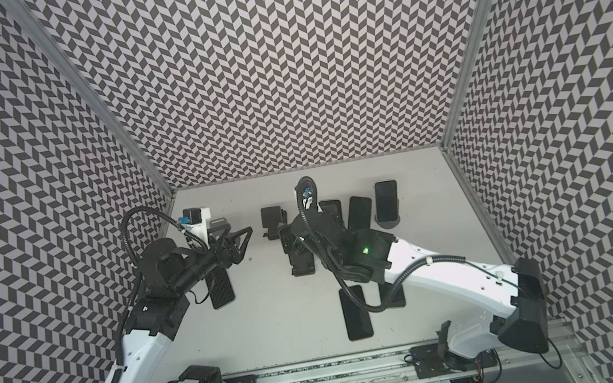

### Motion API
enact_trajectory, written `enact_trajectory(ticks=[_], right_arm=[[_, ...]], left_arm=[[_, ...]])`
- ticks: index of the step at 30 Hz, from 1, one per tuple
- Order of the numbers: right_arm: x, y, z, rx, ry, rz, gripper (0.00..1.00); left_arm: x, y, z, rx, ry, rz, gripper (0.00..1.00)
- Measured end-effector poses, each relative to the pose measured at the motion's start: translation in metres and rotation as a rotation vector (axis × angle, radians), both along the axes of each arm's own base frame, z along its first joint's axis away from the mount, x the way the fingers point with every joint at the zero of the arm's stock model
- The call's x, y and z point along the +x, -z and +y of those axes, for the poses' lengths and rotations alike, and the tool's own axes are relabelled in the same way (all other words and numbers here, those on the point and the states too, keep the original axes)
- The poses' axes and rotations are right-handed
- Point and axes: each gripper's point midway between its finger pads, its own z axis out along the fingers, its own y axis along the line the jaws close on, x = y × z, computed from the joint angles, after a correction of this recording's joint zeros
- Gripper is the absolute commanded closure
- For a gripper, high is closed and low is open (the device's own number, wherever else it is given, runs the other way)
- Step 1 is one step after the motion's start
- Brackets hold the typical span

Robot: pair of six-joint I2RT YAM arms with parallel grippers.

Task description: Remove the phone from the phone stand

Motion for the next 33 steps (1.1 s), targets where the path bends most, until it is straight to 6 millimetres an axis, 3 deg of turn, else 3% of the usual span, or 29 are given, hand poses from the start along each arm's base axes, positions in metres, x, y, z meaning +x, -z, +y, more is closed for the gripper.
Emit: enact_trajectory(ticks=[6,12,15,20,24,33], right_arm=[[0.011,0.019,-0.015,0.034,0.032,0.085,0.01],[0.02,0.016,-0.035,0.105,0.074,0.115,0.01],[0.021,0.012,-0.042,0.134,0.088,0.116,0.01],[0.019,0.013,-0.053,0.171,0.109,0.107,0.01],[0.015,0.018,-0.067,0.197,0.128,0.096,0.03],[0.024,0.013,-0.077,0.207,0.176,0.093,0.06]], left_arm=[[-0.007,-0.032,-0.01,-0.005,0.04,-0.081,0.12],[-0.023,-0.048,-0.025,-0.005,0.115,-0.175,0.07],[-0.032,-0.042,-0.034,0.007,0.164,-0.209,0.0],[-0.047,-0.027,-0.054,0.047,0.255,-0.257,0.0],[-0.057,-0.028,-0.065,0.079,0.308,-0.315,0.0],[-0.062,-0.014,-0.071,0.125,0.33,-0.366,0.0]])
